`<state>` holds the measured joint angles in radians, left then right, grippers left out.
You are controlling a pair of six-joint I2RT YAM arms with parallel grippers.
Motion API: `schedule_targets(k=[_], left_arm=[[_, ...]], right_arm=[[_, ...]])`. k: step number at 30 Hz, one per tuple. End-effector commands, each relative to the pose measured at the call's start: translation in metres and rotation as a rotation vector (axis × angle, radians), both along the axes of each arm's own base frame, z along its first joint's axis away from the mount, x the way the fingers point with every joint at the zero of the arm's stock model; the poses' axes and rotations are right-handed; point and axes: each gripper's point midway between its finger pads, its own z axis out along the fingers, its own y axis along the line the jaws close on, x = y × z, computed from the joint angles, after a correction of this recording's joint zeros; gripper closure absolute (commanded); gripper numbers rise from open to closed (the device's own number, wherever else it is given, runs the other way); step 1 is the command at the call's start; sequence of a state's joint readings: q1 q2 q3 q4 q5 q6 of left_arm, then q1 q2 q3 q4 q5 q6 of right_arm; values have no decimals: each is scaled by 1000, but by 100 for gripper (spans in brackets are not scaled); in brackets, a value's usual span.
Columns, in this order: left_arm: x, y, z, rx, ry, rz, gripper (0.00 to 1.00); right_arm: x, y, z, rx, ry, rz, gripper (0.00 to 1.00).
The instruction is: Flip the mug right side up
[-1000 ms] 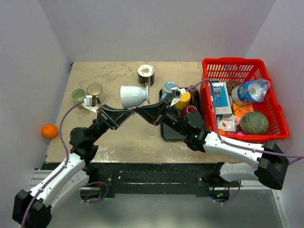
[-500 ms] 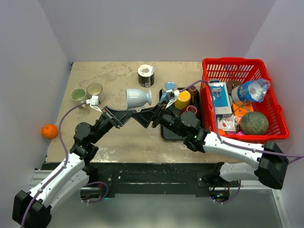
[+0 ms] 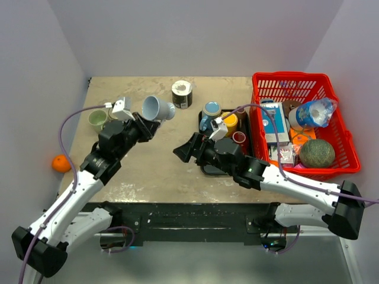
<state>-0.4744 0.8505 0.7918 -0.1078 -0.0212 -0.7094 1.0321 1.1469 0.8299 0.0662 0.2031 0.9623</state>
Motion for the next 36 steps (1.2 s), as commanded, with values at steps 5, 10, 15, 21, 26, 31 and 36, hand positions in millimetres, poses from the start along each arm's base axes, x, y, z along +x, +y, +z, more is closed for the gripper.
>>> schedule_targets(k=[5,10,15,21,26,31,36], left_arm=[[46,44,-12,379,27,215,100],[69,43,-31,442,74,250,100],[104,49,-41,462,117,301,100],[149,60,-65,512,175,377,100],[175,76,-99,514,223,401,100],[199,100,-121,533,224,422,100],[217,111,-128,539,205,417,100]], right_arm=[[-5,-72,0,-181,30,-176,1],[-7,-90,-12,-297,36,-190,1],[-7,-99,-25,-360,31,-205,1],[-2,-105,-36,-448,23,-215,1],[0,-100,-43,-494,11,-186,1],[7,-96,-40,-502,2,-206,1],[10,-99,-47,-430,-6,-254,1]])
